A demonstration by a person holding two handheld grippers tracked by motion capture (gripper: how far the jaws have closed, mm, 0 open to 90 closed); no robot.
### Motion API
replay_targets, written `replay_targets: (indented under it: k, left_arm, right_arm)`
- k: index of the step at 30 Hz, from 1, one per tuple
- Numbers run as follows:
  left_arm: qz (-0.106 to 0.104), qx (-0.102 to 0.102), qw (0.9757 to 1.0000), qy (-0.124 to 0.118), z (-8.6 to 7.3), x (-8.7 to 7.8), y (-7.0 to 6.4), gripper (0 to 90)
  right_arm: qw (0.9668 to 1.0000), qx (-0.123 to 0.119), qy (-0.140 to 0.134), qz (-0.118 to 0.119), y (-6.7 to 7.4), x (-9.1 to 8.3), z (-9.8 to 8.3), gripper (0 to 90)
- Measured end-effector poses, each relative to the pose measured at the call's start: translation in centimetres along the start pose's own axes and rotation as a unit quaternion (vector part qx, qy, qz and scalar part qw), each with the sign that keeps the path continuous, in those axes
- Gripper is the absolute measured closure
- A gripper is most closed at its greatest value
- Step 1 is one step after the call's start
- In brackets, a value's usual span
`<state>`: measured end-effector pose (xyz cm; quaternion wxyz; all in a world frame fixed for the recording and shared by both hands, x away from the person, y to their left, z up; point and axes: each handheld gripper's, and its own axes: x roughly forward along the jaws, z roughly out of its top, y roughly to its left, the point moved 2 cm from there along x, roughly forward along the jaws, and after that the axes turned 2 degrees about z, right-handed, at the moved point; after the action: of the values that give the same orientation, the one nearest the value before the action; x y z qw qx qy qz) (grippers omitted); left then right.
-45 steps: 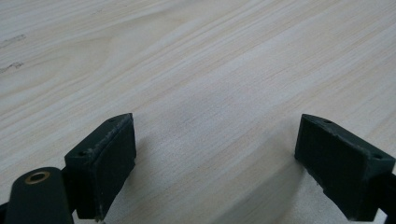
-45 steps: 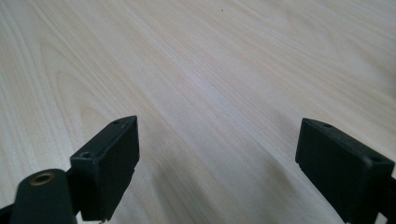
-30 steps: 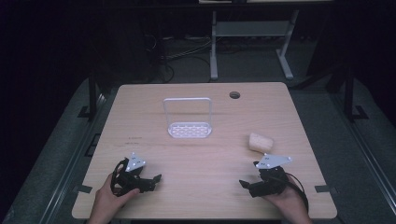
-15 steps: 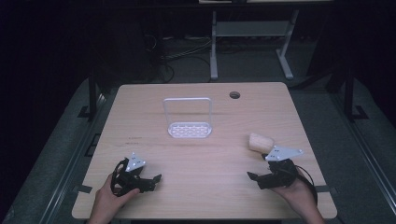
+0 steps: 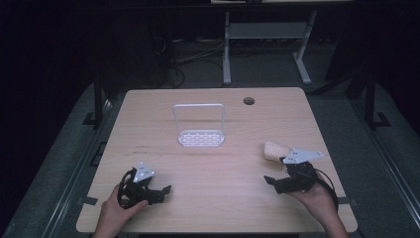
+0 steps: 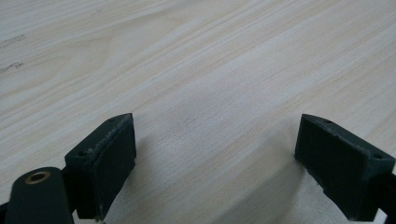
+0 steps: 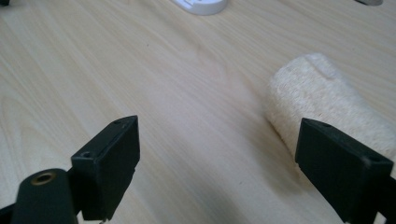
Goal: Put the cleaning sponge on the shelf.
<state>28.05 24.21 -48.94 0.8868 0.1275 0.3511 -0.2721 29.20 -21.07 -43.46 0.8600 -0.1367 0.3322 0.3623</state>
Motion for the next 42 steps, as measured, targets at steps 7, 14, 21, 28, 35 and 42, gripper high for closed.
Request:
replay_targets:
  k: [7, 14, 21, 28, 35, 42]
  left_arm:
    - [0.000, 0.000, 1.0000, 0.000, 0.0, 0.0, 0.0, 11.8]
    - [0.000, 0.000, 1.0000, 0.001, 0.0, 0.0, 0.0, 11.8]
    - [0.000, 0.000, 1.0000, 0.001, 0.0, 0.0, 0.0, 11.8]
    - [0.000, 0.000, 1.0000, 0.001, 0.0, 0.0, 0.0, 11.9]
    - [0.000, 0.000, 1.0000, 0.000, 0.0, 0.0, 0.0, 11.8]
    - [0.000, 0.000, 1.0000, 0.000, 0.0, 0.0, 0.0, 11.8]
  right_arm:
    - [1.0000, -0.002, 0.003, -0.008, -0.9, 0.2, 0.8, 13.9]
    - [0.9998, 0.005, 0.002, -0.018, -2.1, 0.3, 1.5, 13.9]
    - [0.9994, 0.012, 0.002, -0.031, -3.8, 0.6, 1.9, 13.9]
    - [0.9992, 0.026, 0.001, -0.031, -5.3, 1.1, 2.0, 13.9]
    - [0.9994, 0.030, 0.003, -0.015, -6.5, 2.3, 1.7, 13.7]
    - [0.9992, 0.032, 0.020, -0.015, -7.1, 3.2, 1.2, 13.4]
